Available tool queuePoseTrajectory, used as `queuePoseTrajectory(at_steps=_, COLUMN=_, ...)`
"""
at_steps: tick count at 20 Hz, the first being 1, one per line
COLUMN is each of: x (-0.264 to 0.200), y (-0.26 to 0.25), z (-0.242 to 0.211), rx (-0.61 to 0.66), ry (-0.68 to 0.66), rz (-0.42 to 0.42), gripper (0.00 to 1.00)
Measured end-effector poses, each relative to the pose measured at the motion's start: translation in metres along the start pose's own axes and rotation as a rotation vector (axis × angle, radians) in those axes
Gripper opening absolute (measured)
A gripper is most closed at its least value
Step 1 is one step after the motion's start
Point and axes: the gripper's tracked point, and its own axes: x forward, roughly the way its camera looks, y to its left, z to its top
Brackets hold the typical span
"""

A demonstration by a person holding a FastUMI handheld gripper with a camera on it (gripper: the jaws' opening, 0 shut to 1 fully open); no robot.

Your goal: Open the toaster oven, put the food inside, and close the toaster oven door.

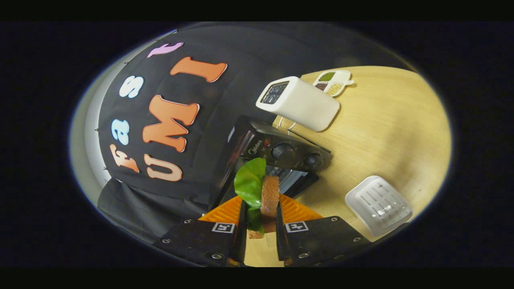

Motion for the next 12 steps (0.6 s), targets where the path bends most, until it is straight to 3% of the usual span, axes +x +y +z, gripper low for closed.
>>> queuePoseTrajectory(at_steps=6, x=0.069, y=0.003, z=-0.032, rx=0.097, ry=-0.135, rz=-0.053, gripper=0.31)
queuePoseTrajectory(at_steps=12, x=0.112, y=0.01, z=-0.05, rx=0.191, ry=-0.205, rz=-0.108, gripper=0.38)
